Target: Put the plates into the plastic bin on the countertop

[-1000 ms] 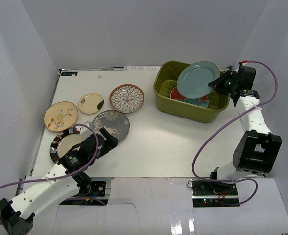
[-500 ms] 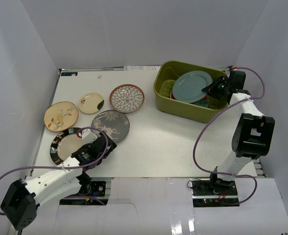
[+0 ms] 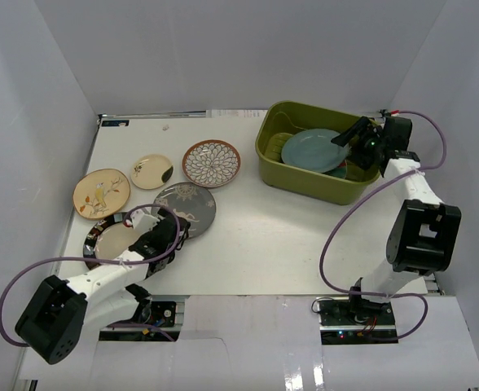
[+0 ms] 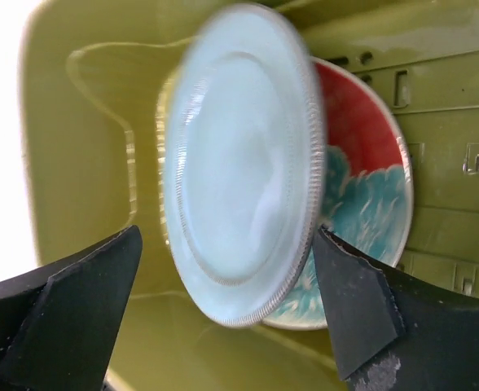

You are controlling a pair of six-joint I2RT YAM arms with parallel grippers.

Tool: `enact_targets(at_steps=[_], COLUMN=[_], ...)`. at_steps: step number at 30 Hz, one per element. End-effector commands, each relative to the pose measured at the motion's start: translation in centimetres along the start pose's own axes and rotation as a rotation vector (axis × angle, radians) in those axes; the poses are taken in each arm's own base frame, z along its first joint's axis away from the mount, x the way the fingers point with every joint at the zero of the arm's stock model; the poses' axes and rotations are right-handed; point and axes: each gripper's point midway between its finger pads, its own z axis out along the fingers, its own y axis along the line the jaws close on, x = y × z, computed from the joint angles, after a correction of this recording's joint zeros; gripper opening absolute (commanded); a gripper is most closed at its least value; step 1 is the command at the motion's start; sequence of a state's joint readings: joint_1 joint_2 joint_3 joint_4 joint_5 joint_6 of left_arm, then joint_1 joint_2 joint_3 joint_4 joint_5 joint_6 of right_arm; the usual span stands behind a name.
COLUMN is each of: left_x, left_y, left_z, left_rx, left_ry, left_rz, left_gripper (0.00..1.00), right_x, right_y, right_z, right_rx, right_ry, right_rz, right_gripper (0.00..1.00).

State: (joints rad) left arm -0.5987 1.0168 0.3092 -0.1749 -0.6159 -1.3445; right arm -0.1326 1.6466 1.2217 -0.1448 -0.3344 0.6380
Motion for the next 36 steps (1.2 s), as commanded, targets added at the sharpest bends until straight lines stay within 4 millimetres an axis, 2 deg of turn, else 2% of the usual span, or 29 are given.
enact_targets(at_steps=[1,2,4,7,8,9,10,11,12,13,14,15,16,17,18,21,22,23,24,25,26,27,28,29,30,31,32,34,36], left_x=[1.5,1.6,1.9,2.0,1.9,1.9,1.9,1.9,1.9,1.9,2.0,2.0,2.0,2.1,2.3,2.9,2.8,2.9,3.1,2.8,2.8,3.0,2.5,2.6,2.6,2.2,2.5,2.5,2.1], left_y=[2.1,2.4,2.8,3.4,3.6,3.7,4.6,4.4,4.3,4.5,4.9,5.0,5.2,5.3,5.5,5.5,5.3,5.2,5.5,4.8,4.6,4.8,3.5,3.6,3.1,1.5,2.1,0.7,0.4], left_z=[0.8,1.0,1.3,1.5,1.5,1.6,1.7,1.9,2.0,2.0,2.2,2.2,2.3,2.4,2.4,2.3,2.1,1.8,1.8,1.5,1.3,1.0,0.4,0.0,-0.4,-1.4,-1.7,-3.0,-4.2], left_rx=[-0.047,-0.051,-0.054,-0.056,-0.055,-0.052,-0.07,-0.057,-0.051,-0.057,-0.06,-0.06,-0.061,-0.057,-0.054,-0.044,-0.033,-0.014,-0.018,0.015,0.03,0.038,0.091,0.098,0.128,0.205,0.19,0.262,0.287], left_ry=[0.029,0.027,0.023,0.013,0.007,-0.001,-0.012,-0.017,-0.018,-0.022,-0.026,-0.028,-0.033,-0.034,-0.027,0.004,0.007,0.018,0.026,0.027,0.031,0.05,0.049,0.065,0.074,0.09,0.112,0.147,0.167], left_rz=[-0.061,-0.075,-0.111,-0.14,-0.144,-0.151,-0.15,-0.163,-0.169,-0.167,-0.164,-0.161,-0.155,-0.147,-0.141,-0.112,-0.12,-0.122,-0.107,-0.117,-0.114,-0.09,-0.113,-0.104,-0.089,-0.121,-0.105,-0.095,-0.111], left_gripper=[0.85,0.79,0.75,0.67,0.66,0.64,0.63,0.62,0.54,0.51,0.47,0.43,0.39,0.33,0.2,0.03,0.0,0.0,0.0,0.0,0.0,0.0,0.0,0.0,0.0,0.0,0.0,0.0,0.0], right_x=[-3.0,-2.2,-1.5,1.8,3.8,4.2,5.8,6.7,8.4,10.5,11.2,12.9,14.3,15.0,16.0,18.5,20.1,21.2,21.4,22.9,23.8,25.5,27.0,27.4,29.2,29.7,30.6,31.9,32.7], right_y=[5.0,5.3,6.8,7.9,6.9,7.9,8.4,8.3,8.0,9.0,9.3,8.7,9.1,9.1,8.8,8.9,8.4,8.9,8.5,8.7,8.2,8.6,7.9,8.6,9.1,9.3,9.1,10.3,10.7], right_z=[-4.7,-5.2,-7.1,-8.9,-8.7,-10.0,-10.2,-10.5,-11.1,-11.3,-12.1,-12.0,-12.3,-12.5,-13.0,-14.0,-13.9,-14.4,-14.2,-14.4,-14.1,-14.4,-13.9,-14.0,-14.3,-14.2,-13.8,-14.0,-13.5], right_rx=[-0.124,-0.145,-0.201,-0.271,-0.26,-0.302,-0.322,-0.326,-0.341,-0.373,-0.392,-0.387,-0.405,-0.41,-0.417,-0.446,-0.448,-0.479,-0.471,-0.489,-0.487,-0.511,-0.494,-0.527,-0.543,-0.539,-0.526,-0.566,-0.568], right_ry=[-0.139,-0.124,-0.143,-0.122,-0.088,-0.116,-0.092,-0.089,-0.087,-0.052,-0.059,-0.032,-0.005,0.0,0.006,0.043,0.077,0.095,0.094,0.126,0.135,0.18,0.215,0.215,0.263,0.268,0.294,0.317,0.33], right_rz=[-0.07,-0.07,-0.082,-0.103,-0.094,-0.124,-0.136,-0.141,-0.15,-0.172,-0.187,-0.189,-0.202,-0.207,-0.212,-0.215,-0.214,-0.206,-0.193,-0.196,-0.188,-0.179,-0.168,-0.166,-0.169,-0.172,-0.175,-0.173,-0.169], right_gripper=[0.9,0.9,0.9,0.9,0.9,0.9,0.9,0.9,0.9,0.9,0.9,0.91,0.91,0.91,0.91,0.91,0.91,0.91,0.91,0.91,0.91,0.91,0.91,0.91,0.91,0.91,0.9,0.9,0.9])
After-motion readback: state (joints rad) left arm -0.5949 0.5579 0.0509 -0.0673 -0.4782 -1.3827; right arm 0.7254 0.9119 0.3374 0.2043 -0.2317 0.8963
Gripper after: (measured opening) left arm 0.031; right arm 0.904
